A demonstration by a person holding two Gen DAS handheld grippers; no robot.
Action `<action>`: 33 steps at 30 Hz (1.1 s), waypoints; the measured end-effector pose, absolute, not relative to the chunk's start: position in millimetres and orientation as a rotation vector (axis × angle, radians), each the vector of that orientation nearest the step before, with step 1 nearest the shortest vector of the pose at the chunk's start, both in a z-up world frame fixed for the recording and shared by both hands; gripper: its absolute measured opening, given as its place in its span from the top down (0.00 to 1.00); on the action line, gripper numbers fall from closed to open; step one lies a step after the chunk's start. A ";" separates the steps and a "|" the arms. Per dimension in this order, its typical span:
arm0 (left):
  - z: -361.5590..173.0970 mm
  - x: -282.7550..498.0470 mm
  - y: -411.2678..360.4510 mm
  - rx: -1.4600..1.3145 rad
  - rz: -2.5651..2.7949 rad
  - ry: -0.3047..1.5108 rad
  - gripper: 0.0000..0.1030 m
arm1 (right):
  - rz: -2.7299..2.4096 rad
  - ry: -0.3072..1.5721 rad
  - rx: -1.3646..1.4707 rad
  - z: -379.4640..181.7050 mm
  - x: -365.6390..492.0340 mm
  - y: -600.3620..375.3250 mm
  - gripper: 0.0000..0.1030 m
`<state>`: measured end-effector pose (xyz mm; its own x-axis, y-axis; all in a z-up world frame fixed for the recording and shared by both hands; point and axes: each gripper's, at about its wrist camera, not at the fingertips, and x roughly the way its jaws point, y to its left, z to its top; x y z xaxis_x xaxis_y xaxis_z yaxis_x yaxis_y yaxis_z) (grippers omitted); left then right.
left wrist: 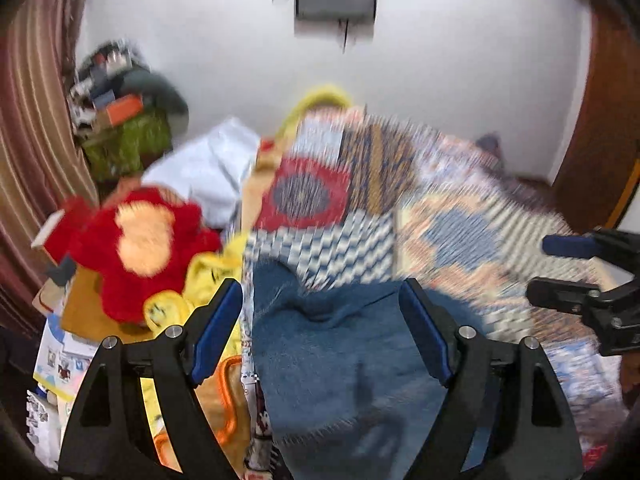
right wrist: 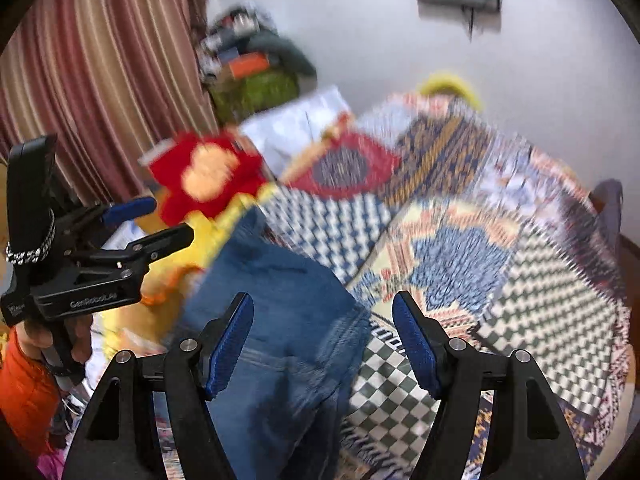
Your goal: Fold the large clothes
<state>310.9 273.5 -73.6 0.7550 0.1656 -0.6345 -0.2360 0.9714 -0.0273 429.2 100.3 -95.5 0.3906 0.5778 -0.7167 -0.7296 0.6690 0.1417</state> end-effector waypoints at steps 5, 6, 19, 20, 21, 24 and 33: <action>0.5 234.7 240.0 -0.125 0.149 0.491 0.22 | 0.852 0.631 -0.160 -21.2 361.6 62.4 0.32; 12.6 217.3 231.4 -0.119 0.140 0.450 0.22 | 0.854 0.587 -0.147 -7.0 344.4 53.3 0.32; 55.8 57.2 150.3 -0.133 0.198 0.179 0.22 | 0.788 0.226 -0.045 66.1 157.0 -33.7 0.32; 55.4 51.5 146.6 -0.124 0.214 0.174 0.21 | 0.776 0.224 -0.034 64.6 151.2 -36.5 0.32; 54.3 45.5 143.3 -0.116 0.239 0.171 0.19 | 0.767 0.226 -0.025 62.9 144.9 -38.8 0.32; 48.3 33.0 139.3 -0.140 0.266 0.166 0.07 | 0.735 0.246 -0.031 53.8 129.3 -41.4 0.31; 38.2 26.3 134.6 -0.138 0.316 0.184 0.00 | 0.649 0.273 -0.025 40.5 118.3 -44.5 0.00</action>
<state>26.3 134.6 38.2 0.9341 0.2950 -0.2011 -0.3201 0.9414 -0.1059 118.3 -44.5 40.5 0.7623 0.5934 -0.2583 -0.5999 0.7977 0.0621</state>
